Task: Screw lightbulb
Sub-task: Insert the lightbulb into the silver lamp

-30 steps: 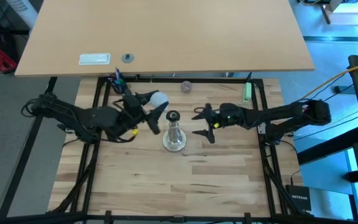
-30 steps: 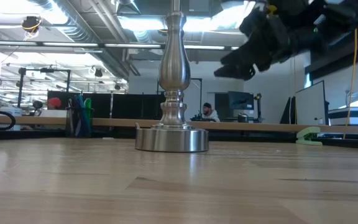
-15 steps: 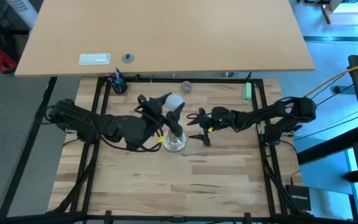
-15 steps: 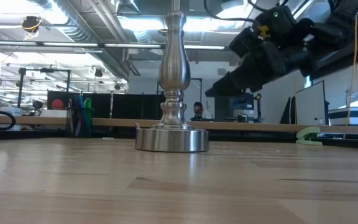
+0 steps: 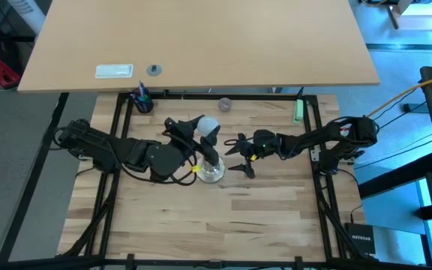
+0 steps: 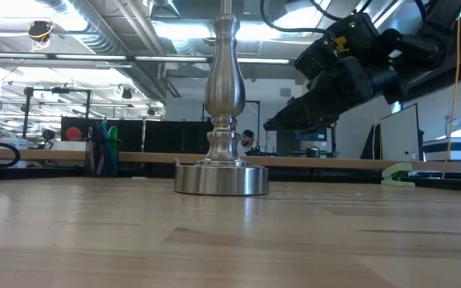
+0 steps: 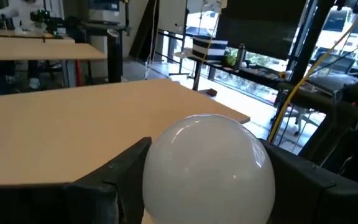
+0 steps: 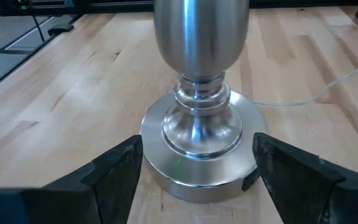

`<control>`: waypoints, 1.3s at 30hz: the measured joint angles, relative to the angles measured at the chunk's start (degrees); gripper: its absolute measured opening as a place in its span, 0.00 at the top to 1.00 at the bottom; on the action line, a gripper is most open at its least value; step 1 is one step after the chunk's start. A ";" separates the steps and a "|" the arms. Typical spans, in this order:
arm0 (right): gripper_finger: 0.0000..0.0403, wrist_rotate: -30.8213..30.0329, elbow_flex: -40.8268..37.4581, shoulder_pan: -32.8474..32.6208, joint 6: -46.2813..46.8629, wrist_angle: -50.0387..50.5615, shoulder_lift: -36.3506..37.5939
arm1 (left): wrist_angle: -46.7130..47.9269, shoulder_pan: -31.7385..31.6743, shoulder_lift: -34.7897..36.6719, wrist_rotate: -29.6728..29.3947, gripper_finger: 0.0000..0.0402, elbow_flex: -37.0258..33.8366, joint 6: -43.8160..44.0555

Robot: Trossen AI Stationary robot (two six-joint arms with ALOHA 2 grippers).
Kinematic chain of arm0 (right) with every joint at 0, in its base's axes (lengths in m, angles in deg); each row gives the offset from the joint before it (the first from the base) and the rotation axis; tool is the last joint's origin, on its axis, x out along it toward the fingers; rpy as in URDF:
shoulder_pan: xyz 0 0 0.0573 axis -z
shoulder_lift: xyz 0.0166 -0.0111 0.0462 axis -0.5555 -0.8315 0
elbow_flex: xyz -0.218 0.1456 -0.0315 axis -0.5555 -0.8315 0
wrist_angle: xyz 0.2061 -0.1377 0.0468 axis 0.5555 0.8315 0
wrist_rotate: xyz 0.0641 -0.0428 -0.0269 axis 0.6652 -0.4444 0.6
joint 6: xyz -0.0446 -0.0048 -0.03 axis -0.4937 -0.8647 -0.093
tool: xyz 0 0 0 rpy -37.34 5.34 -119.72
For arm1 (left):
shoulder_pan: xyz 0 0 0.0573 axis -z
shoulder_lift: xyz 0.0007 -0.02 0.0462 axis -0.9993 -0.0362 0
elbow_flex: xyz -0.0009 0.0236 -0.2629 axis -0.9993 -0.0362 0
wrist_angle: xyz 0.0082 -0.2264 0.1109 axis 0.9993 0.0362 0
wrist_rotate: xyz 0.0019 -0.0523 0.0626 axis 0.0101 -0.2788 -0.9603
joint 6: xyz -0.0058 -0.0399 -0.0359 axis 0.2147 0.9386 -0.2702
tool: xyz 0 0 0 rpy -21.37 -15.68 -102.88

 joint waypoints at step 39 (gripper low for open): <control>0.25 1.44 -1.12 -0.02 1.84 -4.29 -0.02 | 25.87 -1.25 -4.22 4.55 0.41 9.23 14.04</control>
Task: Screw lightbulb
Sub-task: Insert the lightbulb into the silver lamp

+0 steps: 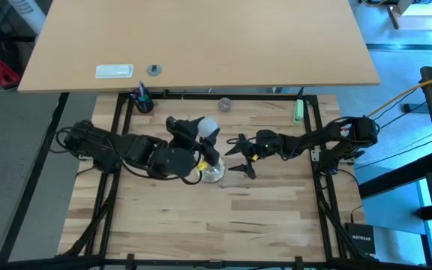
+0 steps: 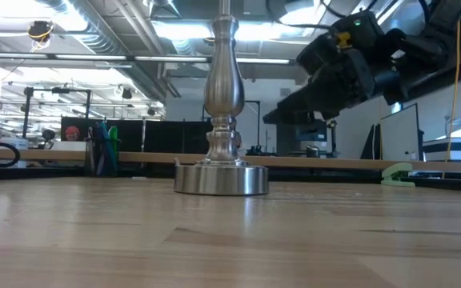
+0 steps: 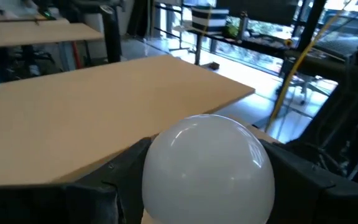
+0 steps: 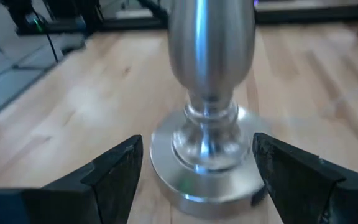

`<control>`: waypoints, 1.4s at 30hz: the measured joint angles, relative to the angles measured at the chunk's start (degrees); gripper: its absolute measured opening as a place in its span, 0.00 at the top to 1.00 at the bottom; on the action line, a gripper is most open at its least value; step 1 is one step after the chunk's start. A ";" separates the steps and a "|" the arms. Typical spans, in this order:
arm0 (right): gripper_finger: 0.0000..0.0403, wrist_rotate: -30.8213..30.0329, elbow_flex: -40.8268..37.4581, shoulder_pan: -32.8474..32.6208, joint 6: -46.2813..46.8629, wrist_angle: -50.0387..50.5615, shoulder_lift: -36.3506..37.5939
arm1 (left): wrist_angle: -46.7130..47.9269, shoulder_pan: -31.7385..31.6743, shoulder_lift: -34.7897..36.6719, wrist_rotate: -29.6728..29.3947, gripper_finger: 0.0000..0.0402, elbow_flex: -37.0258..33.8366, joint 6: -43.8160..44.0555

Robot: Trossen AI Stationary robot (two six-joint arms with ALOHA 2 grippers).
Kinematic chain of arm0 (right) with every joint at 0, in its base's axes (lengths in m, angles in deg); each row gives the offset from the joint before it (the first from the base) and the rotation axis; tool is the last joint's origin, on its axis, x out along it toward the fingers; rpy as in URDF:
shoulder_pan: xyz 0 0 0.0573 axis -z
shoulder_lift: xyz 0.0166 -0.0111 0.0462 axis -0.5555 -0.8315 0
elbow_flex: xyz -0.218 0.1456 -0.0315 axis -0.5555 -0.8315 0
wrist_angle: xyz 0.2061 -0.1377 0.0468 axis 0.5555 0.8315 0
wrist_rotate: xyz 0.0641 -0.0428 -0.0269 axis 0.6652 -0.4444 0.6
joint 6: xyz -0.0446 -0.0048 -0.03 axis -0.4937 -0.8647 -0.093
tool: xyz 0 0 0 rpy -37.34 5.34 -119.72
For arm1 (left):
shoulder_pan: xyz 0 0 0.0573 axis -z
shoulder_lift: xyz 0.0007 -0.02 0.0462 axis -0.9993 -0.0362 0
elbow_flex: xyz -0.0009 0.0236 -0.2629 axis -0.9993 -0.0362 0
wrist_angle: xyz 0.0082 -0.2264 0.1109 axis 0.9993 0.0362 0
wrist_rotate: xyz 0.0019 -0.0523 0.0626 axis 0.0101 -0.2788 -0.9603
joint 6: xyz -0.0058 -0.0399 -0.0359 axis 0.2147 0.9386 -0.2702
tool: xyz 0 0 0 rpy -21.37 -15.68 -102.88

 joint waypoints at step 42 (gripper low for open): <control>0.31 -13.08 12.31 -5.88 1.33 -21.76 -24.28 | 0.20 0.55 -1.23 -4.34 0.38 -2.53 6.35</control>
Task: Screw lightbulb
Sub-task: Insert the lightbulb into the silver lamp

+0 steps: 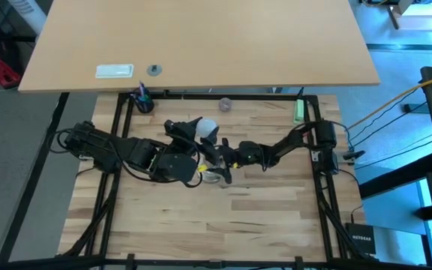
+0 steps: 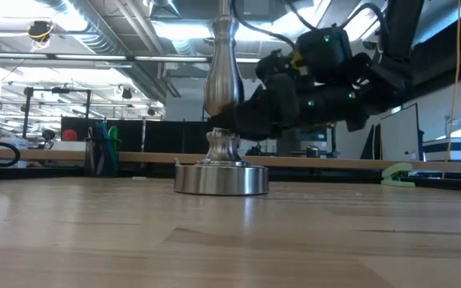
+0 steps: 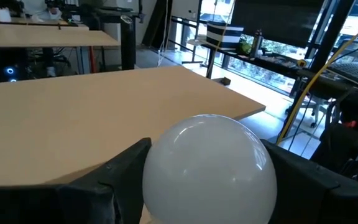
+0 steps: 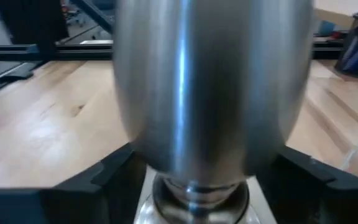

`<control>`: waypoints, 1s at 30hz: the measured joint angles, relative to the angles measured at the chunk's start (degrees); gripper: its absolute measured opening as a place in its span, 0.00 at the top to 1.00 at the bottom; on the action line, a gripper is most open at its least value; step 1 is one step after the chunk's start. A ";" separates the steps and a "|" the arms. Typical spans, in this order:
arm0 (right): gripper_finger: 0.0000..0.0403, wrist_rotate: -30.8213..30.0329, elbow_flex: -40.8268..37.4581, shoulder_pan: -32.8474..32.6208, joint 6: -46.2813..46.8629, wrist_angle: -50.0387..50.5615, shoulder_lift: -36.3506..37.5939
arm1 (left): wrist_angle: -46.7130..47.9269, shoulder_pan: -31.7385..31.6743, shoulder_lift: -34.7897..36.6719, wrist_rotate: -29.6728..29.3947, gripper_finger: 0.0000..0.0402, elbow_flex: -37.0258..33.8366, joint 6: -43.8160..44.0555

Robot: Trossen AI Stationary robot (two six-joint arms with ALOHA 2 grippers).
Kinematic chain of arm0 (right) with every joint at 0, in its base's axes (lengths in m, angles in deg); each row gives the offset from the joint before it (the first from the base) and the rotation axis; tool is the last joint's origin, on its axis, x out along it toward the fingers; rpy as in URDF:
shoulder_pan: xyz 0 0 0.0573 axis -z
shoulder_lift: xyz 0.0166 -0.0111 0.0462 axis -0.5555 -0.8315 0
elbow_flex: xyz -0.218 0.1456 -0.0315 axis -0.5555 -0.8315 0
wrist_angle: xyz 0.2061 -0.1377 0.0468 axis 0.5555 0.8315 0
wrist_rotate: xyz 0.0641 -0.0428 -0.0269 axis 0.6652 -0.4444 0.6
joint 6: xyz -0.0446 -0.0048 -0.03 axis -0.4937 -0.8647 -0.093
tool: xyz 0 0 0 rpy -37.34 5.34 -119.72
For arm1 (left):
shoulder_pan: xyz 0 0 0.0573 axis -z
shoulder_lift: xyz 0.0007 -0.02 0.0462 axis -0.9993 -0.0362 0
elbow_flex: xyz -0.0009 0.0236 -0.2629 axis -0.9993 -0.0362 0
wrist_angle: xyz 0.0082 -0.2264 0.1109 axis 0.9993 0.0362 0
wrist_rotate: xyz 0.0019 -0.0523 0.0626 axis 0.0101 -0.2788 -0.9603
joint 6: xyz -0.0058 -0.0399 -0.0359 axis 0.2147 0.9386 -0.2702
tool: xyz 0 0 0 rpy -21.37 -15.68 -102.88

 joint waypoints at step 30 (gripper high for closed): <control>0.61 8.14 -0.02 -3.59 2.15 25.90 20.46 | -9.28 -1.20 6.19 17.55 0.37 0.31 -17.30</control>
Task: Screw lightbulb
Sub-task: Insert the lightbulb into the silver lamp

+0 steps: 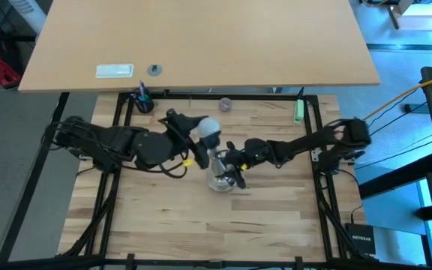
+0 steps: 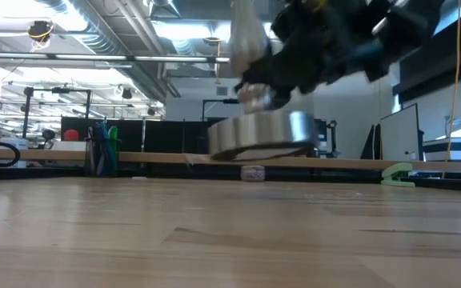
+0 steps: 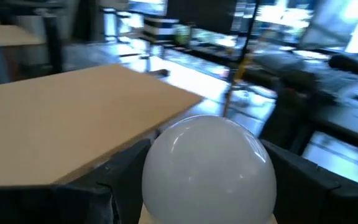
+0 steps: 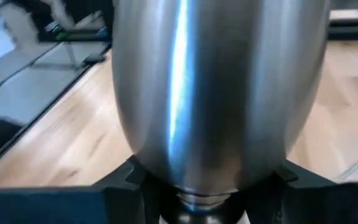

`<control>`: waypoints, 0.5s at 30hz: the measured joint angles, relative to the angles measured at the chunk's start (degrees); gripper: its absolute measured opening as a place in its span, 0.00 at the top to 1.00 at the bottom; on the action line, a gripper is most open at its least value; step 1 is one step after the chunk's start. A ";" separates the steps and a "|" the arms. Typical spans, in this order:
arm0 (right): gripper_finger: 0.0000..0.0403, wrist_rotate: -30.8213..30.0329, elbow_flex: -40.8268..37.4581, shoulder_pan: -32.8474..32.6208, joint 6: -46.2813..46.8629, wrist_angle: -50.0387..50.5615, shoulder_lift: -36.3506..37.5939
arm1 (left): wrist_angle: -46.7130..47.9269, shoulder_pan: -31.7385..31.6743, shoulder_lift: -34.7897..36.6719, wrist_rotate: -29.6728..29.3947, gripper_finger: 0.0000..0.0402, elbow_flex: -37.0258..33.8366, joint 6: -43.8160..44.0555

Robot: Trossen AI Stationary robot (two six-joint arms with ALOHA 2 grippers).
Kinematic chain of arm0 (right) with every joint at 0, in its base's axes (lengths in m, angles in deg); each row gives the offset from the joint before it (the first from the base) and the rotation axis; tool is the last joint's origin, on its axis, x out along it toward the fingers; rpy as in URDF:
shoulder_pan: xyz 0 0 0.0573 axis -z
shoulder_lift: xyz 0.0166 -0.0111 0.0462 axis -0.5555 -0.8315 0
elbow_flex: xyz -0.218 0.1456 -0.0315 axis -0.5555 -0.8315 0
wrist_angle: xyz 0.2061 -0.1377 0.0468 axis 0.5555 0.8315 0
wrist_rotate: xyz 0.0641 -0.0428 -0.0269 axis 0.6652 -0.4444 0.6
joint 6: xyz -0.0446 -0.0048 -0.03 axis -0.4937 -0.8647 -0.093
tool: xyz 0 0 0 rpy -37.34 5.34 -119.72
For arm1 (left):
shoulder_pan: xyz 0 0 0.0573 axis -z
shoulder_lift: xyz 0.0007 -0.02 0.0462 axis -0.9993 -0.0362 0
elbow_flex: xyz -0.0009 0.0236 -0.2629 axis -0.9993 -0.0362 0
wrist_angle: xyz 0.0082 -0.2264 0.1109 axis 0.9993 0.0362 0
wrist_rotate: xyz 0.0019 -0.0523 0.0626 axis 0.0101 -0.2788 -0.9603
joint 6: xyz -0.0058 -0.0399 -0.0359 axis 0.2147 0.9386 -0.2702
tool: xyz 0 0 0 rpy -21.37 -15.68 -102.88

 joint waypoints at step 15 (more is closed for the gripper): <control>0.61 1.90 0.04 -7.83 -1.73 11.23 10.92 | -13.21 -4.53 0.82 36.00 0.37 0.00 -18.23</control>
